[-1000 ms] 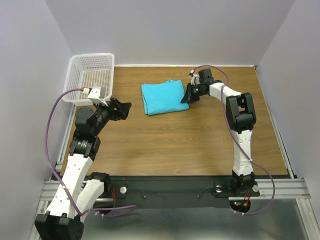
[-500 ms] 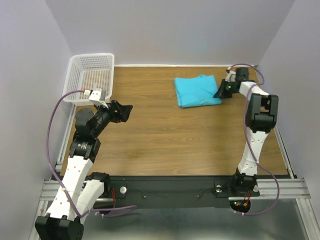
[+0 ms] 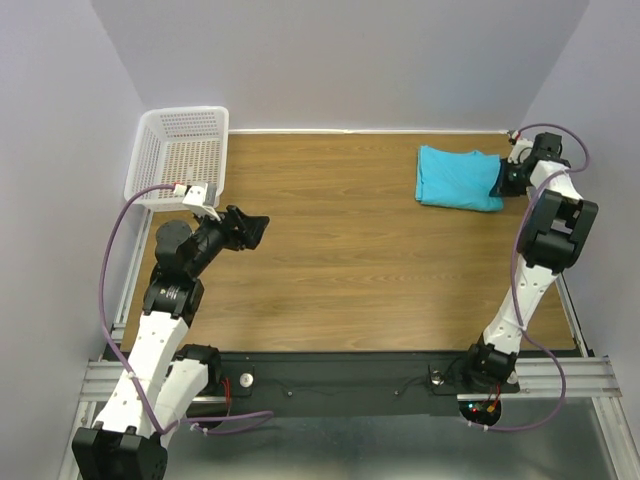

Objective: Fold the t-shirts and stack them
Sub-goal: Neatly place the folded tshirt to the corner

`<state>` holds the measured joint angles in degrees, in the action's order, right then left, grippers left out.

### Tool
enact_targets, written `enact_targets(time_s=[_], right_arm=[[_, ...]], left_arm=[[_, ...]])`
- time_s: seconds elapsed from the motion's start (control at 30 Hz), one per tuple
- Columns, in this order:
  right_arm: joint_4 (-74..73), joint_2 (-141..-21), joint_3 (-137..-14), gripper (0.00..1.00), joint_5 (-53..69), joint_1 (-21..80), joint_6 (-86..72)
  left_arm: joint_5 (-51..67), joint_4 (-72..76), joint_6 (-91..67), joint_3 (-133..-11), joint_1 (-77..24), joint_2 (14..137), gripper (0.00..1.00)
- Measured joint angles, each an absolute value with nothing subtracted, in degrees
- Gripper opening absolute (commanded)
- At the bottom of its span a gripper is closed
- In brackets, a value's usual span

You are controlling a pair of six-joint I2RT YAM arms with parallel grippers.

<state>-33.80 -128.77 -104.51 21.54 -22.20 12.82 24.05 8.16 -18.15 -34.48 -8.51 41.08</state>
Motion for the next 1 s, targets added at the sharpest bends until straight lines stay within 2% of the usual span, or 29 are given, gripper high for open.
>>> enact_targets(time_s=[0.3,0.37,0.43,0.47,0.57,0.67,0.73,0.9,1.0], right_arm=[[-36.4,-132.9,-114.1,0.02,16.5,-22.6,16.8],[-36.9,-133.7,-115.7,0.32,15.7,-22.7,17.2],[-37.2,-134.1,-116.3,0.55,15.0,-22.8,17.4],[-37.2,-134.1,-116.4,0.61,14.6,-22.9,18.0],[-37.4,-134.1,-116.3,0.70,13.9,-23.0,18.7],[-37.6,-133.9,-116.3,0.74,13.8,-23.1,19.6],[-38.1,-133.0,-115.9,0.78,13.8,-23.1,20.1],[-39.1,-126.5,-114.2,0.80,14.3,-23.2,21.7],[-39.2,-118.3,-109.9,0.83,16.7,-23.2,23.4]], left_arm=[[25.1,9.2,-18.4,-34.2,-8.5,41.5,0.82],[25.1,9.4,-18.4,-34.2,-8.5,41.6,0.82],[25.3,9.6,-18.4,-34.2,-8.5,41.9,0.82],[25.3,9.7,-18.4,-34.2,-8.5,41.9,0.82],[25.4,9.6,-18.4,-34.2,-8.5,42.0,0.82],[25.3,9.6,-18.3,-34.2,-8.5,42.0,0.82],[25.1,9.6,-18.1,-34.3,-8.5,42.2,0.86],[22.2,8.4,-17.5,-36.1,-8.5,44.6,0.99],[19.0,7.2,-17.3,-38.0,-8.5,46.3,0.99]])
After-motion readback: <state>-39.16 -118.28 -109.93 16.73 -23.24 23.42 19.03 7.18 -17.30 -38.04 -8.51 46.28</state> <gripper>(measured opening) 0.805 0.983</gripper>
